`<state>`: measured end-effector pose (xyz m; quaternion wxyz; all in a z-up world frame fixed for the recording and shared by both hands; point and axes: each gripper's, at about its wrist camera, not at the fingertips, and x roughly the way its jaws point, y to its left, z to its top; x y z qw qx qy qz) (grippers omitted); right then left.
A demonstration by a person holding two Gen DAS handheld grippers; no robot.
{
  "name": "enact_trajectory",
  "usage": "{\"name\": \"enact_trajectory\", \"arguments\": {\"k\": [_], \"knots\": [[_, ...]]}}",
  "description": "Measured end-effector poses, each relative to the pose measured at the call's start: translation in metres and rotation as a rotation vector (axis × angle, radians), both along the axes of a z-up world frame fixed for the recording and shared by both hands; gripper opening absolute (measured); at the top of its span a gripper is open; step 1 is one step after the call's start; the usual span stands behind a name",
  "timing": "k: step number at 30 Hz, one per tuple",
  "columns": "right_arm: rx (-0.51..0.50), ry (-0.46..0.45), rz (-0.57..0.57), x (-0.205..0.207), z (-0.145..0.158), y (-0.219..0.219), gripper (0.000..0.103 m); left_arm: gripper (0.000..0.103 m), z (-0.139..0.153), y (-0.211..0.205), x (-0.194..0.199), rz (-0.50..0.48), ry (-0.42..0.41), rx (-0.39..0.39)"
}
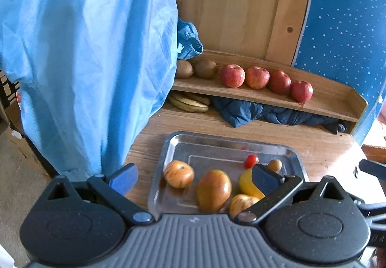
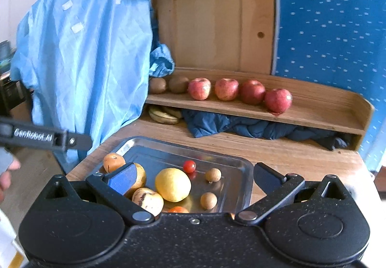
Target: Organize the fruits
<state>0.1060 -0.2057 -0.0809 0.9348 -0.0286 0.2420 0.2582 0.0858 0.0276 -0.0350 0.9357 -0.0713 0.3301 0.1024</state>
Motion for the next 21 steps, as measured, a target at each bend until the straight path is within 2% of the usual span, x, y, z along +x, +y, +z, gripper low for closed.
{"name": "enact_trajectory", "arguments": {"k": [5,13,21], "knots": [[0.001,-0.013,-0.084,-0.036,0.004,0.016,0.102,0.103,-0.001,0.016,-0.027,-0.061,-0.016,0.006],[-0.041,-0.011,-0.123,-0.084,0.005,0.029,0.102,0.103,-0.002,0.037,-0.062,-0.143,-0.039,0.001],[-0.033,0.042,-0.186,-0.107,-0.003,0.033,0.102,0.103,-0.011,0.043,-0.086,-0.183,-0.026,0.008]]}}
